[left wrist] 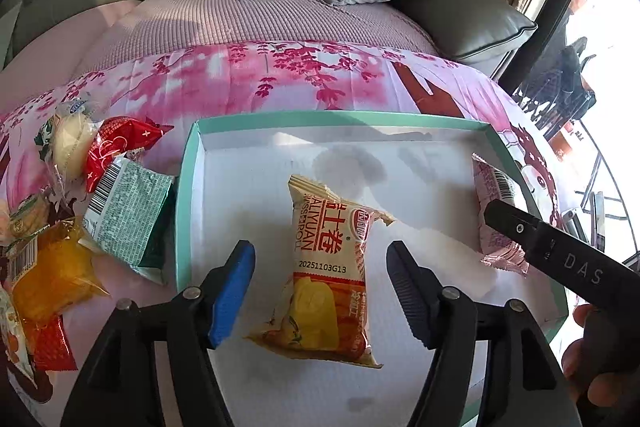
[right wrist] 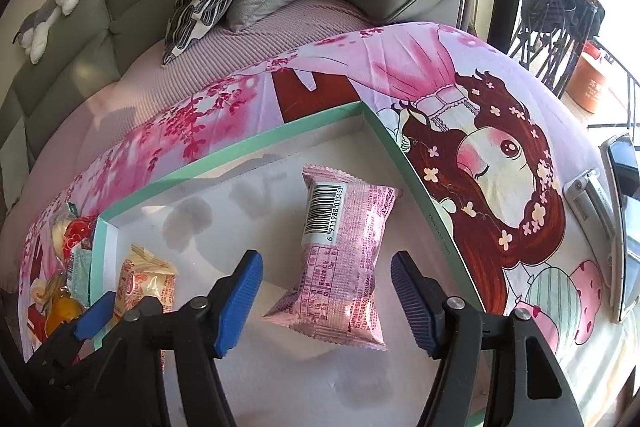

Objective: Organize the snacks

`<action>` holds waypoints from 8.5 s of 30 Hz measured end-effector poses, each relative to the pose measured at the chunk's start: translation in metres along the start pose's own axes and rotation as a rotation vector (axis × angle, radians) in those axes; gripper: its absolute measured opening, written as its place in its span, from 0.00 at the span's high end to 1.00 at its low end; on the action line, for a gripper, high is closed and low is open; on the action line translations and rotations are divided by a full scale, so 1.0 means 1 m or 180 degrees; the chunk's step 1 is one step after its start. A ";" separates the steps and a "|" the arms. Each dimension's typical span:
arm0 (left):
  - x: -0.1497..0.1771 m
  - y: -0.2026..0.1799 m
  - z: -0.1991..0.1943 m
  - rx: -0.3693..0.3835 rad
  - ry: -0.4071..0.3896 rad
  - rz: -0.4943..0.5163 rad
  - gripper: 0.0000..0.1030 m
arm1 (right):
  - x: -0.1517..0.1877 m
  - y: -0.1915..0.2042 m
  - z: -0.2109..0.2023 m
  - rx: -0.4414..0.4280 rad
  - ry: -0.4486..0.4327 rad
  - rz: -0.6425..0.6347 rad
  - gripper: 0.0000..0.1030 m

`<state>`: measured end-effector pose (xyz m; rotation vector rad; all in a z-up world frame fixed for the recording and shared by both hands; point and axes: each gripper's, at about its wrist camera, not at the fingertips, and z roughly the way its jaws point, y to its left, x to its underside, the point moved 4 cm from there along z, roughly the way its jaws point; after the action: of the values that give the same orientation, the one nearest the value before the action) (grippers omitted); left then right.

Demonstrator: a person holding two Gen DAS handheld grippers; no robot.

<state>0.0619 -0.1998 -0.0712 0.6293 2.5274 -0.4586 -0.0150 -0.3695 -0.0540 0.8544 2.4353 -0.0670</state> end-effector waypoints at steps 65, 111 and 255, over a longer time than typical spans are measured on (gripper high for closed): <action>0.092 0.262 -0.086 -0.1228 0.0366 -0.2158 0.04 | 0.117 0.237 -0.006 -0.1126 0.0279 -0.1673 0.00; 0.103 0.292 -0.096 -0.0715 0.0172 -0.2889 0.11 | 0.119 0.326 0.020 -0.1114 0.0179 -0.2396 0.00; -0.030 0.037 -0.042 -0.0534 -0.0367 0.0185 0.49 | -0.025 0.030 -0.036 -0.0271 -0.0652 -0.0151 0.24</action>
<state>0.0882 -0.1615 -0.0280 0.5934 2.4007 -0.2512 0.0017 -0.3516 -0.0061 0.7156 2.2497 -0.0645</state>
